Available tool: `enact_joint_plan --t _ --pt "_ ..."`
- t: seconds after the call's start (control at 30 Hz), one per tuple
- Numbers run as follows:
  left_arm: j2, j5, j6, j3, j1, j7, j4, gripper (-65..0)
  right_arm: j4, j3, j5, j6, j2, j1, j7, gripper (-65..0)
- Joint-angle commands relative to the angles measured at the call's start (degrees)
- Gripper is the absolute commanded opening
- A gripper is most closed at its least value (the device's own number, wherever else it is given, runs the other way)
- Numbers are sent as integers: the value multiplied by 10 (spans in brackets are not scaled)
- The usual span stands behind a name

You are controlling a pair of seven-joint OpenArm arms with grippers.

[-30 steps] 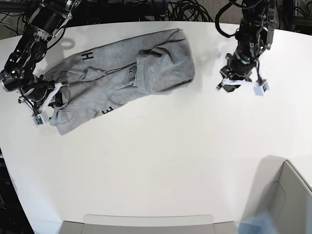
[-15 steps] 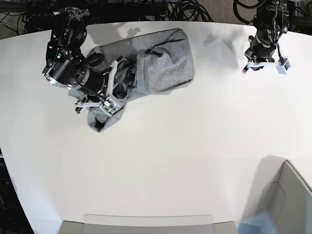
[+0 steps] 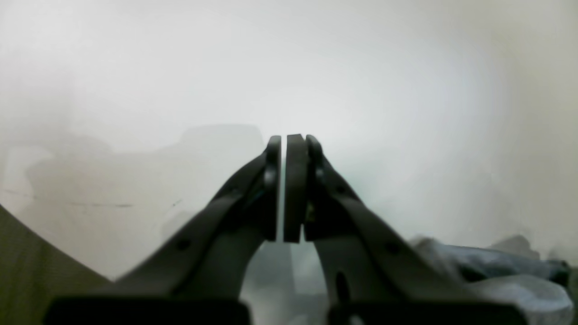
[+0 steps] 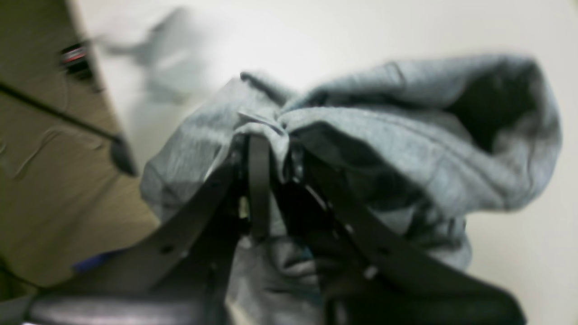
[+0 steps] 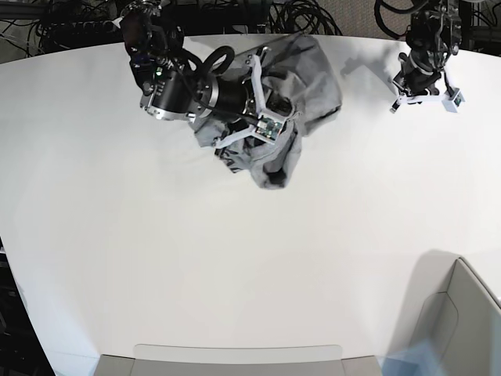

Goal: Fold the T-shirt properly
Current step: 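Lift the bundled shirt with the right gripper and fold it over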

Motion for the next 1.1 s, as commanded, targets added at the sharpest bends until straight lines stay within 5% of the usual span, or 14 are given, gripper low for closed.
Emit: enact_joint_plan --t 0.0,0.17,0.5,0.67,0.9,1.07 --pt "-7 2 -3 -1 0 -8 8 -633 8 -13 7 -18 -1 9 19 -650" --pt "-19 1 -3 0 0 -8 8 -633 -13 -91 -55 -89 -4 31 19 -650" --pt "-19 1 -3 0 2 -8 8 -632 -47 -204 -74 -91 20 62 19 -650" --pt "-19 1 -3 -1 0 -8 8 -632 -146 -204 -74 -99 15 87 19 -650" --pt "-19 0 -3 -1 0 -8 8 -632 -265 -197 -73 -255 8 144 59 -650" --pt "-19 -1 -3 -1 0 -8 8 -632 -303 -81 -74 -261 8 161 59 -650"
